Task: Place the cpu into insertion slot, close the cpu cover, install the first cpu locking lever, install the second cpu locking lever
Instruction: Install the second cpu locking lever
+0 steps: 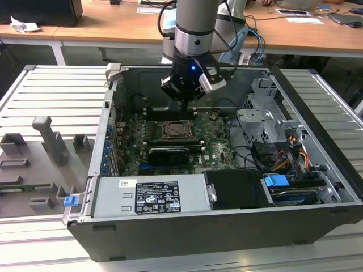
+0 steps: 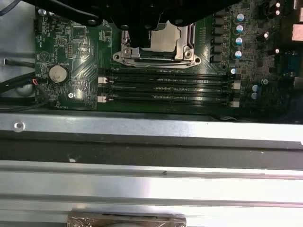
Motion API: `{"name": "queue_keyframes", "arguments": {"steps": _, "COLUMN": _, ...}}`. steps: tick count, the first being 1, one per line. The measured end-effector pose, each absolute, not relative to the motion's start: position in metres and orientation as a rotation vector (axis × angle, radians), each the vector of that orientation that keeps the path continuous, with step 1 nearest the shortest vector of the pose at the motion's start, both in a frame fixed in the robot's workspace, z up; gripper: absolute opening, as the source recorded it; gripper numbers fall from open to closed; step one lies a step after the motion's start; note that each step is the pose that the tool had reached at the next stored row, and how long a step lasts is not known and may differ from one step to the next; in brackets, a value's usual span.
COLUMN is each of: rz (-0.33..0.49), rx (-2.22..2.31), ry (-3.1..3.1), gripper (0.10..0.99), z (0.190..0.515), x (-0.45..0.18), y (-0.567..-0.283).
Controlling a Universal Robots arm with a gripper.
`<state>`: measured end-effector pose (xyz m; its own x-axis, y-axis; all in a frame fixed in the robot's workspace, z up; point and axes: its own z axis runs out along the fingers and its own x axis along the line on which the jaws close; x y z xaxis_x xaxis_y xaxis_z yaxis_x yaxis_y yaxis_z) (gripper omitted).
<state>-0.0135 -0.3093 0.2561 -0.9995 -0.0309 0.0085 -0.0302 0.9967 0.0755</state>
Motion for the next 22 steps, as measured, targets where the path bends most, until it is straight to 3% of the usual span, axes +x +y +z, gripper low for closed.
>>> {"name": "queue_keyframes", "arguments": {"steps": 22, "rz": -0.118, "rx": 0.052, "ry": -3.128, "gripper": 0.106, "z": 0.246, "x": -0.014, "y": -0.359}}
